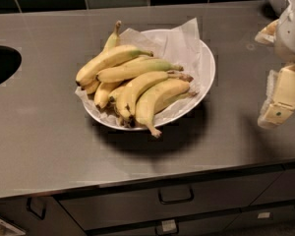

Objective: Pick banana from white bowl

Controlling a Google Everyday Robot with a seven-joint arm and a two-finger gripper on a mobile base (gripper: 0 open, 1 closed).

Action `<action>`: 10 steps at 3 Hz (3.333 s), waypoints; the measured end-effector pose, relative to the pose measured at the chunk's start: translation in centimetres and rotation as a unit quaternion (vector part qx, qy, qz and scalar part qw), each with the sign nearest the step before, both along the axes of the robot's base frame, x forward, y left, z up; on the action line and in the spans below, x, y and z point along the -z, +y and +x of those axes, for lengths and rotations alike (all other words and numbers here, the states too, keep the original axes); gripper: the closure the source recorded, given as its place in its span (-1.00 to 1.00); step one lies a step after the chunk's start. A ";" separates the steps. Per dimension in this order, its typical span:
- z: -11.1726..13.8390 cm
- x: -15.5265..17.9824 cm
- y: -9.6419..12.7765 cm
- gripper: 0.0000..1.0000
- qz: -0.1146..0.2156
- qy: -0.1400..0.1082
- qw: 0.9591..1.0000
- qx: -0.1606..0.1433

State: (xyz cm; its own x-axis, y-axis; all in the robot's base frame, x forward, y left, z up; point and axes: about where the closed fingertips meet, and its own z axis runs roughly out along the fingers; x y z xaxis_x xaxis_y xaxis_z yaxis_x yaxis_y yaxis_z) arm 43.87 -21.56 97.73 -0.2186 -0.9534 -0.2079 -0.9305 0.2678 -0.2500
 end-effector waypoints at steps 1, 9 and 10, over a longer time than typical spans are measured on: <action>0.0 0.0 0.0 -1.00 0.000 0.000 1.000 0.000; 4.8 -3.3 20.9 -1.00 0.007 -0.040 0.953 -0.300; 4.9 -3.3 20.9 -1.00 0.007 -0.040 0.953 -0.300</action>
Offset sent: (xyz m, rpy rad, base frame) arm 0.0033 0.0125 0.0040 -0.0046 -0.0093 0.0356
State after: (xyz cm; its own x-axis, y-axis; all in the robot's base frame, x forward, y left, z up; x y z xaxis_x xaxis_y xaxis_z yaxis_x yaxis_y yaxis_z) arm 48.73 -0.61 101.02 0.3826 -0.8984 -0.2155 -0.8953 -0.3030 -0.3265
